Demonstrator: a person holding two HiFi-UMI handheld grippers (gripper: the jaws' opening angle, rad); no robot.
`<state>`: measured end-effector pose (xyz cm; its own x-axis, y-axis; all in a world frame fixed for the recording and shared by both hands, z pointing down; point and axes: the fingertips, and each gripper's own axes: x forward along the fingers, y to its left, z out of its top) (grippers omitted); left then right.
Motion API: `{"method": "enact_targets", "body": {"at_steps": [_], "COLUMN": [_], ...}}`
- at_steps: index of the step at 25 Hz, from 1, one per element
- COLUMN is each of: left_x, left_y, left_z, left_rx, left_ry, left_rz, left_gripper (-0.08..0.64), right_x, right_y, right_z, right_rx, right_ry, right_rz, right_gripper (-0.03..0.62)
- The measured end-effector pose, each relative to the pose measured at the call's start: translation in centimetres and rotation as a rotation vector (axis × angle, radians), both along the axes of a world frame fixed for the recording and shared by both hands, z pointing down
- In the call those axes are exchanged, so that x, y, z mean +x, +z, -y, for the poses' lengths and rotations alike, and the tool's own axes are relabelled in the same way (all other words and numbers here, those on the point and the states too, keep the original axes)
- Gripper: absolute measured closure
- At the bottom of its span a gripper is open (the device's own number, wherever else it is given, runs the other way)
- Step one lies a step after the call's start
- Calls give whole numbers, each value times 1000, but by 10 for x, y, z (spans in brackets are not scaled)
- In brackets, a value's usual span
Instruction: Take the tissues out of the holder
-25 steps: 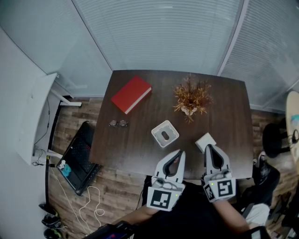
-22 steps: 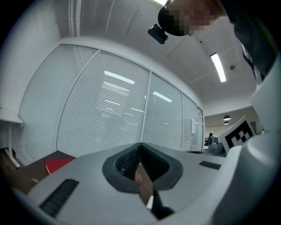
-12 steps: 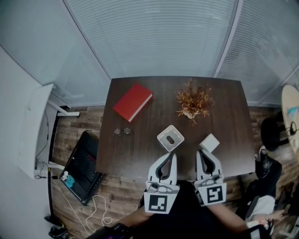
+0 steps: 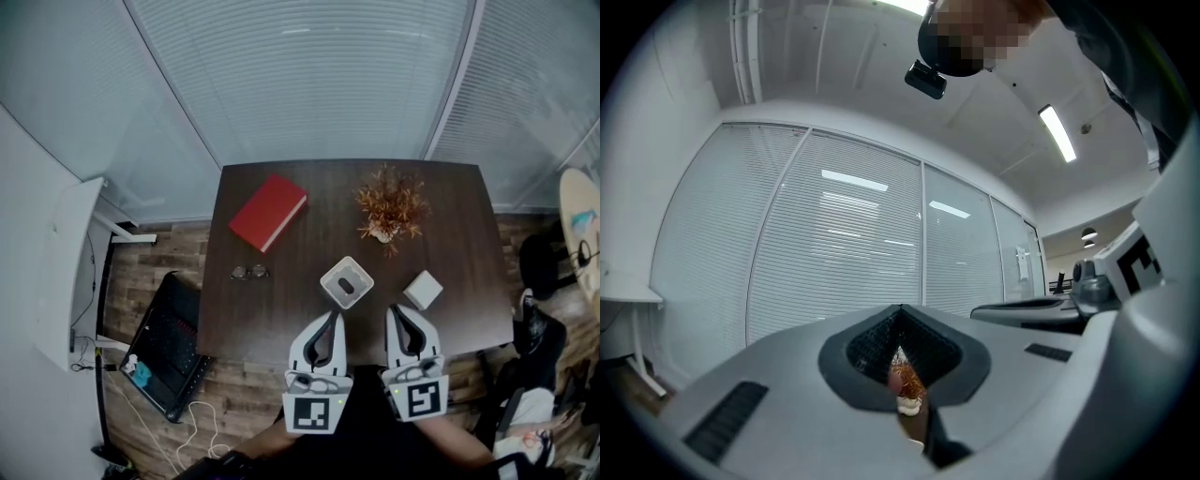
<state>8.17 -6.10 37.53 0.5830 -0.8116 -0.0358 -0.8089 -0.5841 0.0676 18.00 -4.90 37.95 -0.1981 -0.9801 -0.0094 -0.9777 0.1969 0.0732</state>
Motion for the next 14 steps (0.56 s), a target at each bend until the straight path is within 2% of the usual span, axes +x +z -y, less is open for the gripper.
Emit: {"method": "enact_targets", "body": {"at_steps": [2, 8, 14], "left_x": [-4, -12, -19], "left_y": [-2, -6, -3], "left_z": [1, 3, 9], "left_rx": [7, 48, 31], "left_ry": [-6, 0, 11], "left_rz": [-12, 18, 18], "left_gripper": [565, 565, 565], "right_x": [-4, -15, -16], "right_y": [-3, 1, -2], "right_z": [1, 8, 15], "right_rx": [8, 3, 16], "right_ry": [6, 0, 25], "right_rz": [-6, -20, -15], "right_gripper": [583, 583, 583]}}
